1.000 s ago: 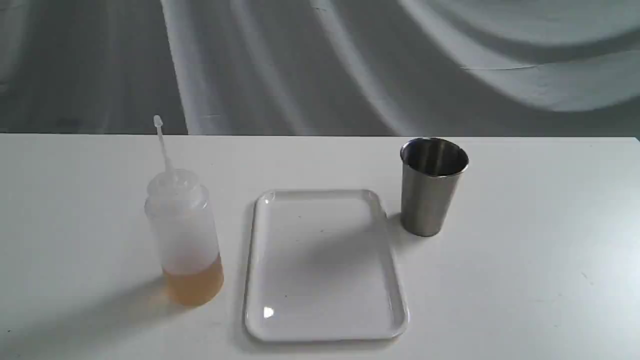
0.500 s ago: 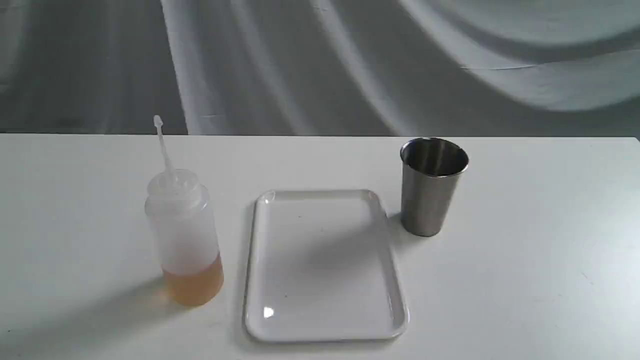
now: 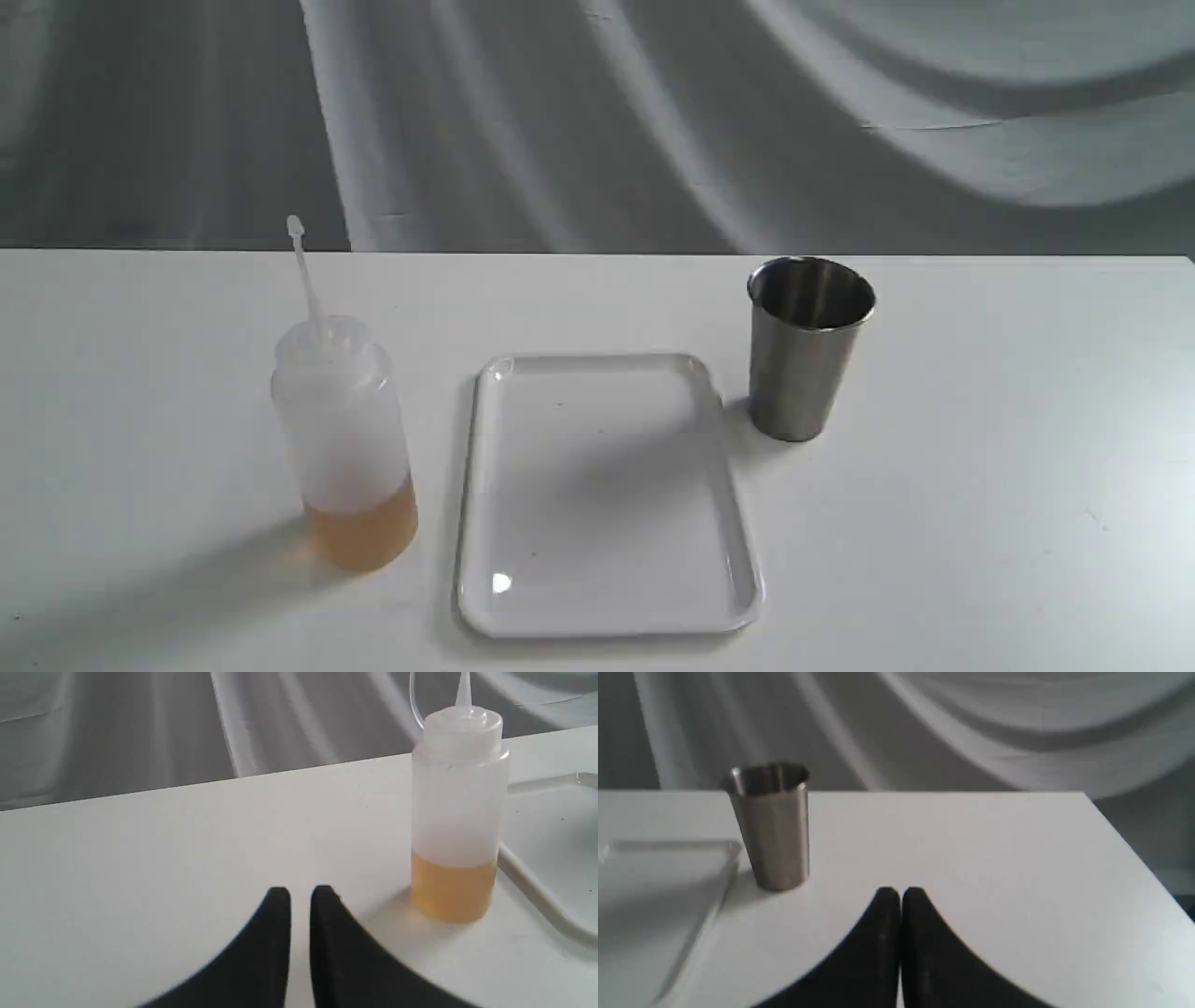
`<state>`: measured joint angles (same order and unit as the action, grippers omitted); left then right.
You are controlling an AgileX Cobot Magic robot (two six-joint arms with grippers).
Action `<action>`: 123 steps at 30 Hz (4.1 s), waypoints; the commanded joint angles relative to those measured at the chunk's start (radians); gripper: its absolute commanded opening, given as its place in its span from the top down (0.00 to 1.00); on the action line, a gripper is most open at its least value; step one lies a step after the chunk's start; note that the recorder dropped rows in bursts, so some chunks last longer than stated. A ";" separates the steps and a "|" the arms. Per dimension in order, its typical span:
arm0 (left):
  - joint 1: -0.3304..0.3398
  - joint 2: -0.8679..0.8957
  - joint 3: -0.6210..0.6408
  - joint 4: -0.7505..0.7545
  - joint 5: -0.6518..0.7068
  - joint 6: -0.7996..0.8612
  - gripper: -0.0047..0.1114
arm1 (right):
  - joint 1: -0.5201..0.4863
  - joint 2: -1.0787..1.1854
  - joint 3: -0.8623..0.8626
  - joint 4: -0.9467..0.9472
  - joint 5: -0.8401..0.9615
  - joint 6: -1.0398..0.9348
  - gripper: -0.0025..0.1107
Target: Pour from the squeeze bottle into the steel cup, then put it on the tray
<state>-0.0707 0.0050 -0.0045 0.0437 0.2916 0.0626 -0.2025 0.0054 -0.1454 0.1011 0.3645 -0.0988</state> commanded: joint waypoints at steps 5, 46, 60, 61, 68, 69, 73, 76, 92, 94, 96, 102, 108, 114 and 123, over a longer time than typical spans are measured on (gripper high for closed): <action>-0.003 -0.005 0.004 0.001 -0.007 -0.002 0.89 | -0.008 -0.005 -0.182 0.016 0.101 0.003 0.98; -0.003 -0.005 0.004 0.001 -0.007 -0.002 0.89 | 0.680 1.253 -0.728 0.007 -0.406 -0.060 0.98; -0.003 -0.005 0.004 0.001 -0.007 -0.002 0.89 | 0.931 1.648 -0.728 0.051 -0.641 -0.060 0.98; -0.003 -0.005 0.004 0.001 -0.007 -0.002 0.89 | 0.939 1.674 -0.728 0.051 -0.663 -0.060 0.98; -0.003 -0.005 0.004 0.001 -0.007 -0.002 0.89 | 0.950 1.831 -0.728 0.051 -0.810 -0.058 0.98; -0.003 -0.005 0.004 0.001 -0.007 -0.002 0.89 | 0.950 1.845 -0.728 0.051 -0.823 -0.058 0.98; -0.003 -0.005 0.004 0.001 -0.007 -0.002 0.89 | 0.950 1.887 -0.730 0.051 -0.868 -0.058 0.98; -0.003 -0.005 0.004 0.001 -0.007 -0.002 0.89 | 0.950 1.904 -0.730 0.051 -0.902 -0.054 0.98; -0.003 -0.005 0.004 0.001 -0.007 -0.002 0.89 | 0.950 2.014 -0.903 0.094 -0.794 -0.054 0.79; -0.003 -0.005 0.004 0.001 -0.007 -0.002 0.89 | 0.950 2.014 -0.903 0.101 -0.790 -0.054 0.72; -0.003 -0.005 0.004 0.001 -0.007 -0.002 0.89 | 0.950 2.014 -0.903 0.101 -0.790 -0.054 0.63; -0.003 -0.005 0.004 0.001 -0.007 -0.002 0.89 | 0.950 2.014 -0.903 0.110 -0.790 -0.051 0.27; -0.003 -0.005 0.004 0.001 -0.007 -0.002 0.89 | 0.950 2.014 -0.903 0.131 -0.797 -0.050 0.21; -0.003 -0.005 0.004 0.001 -0.007 -0.002 0.89 | 0.950 2.047 -0.903 0.165 -0.825 -0.050 0.21; -0.003 -0.005 0.004 0.001 -0.007 -0.002 0.89 | 0.950 2.061 -0.982 0.173 -0.808 -0.057 0.21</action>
<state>-0.0707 0.0050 -0.0045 0.0437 0.2916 0.0626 0.7482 2.0699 -1.1091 0.2700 -0.4361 -0.1535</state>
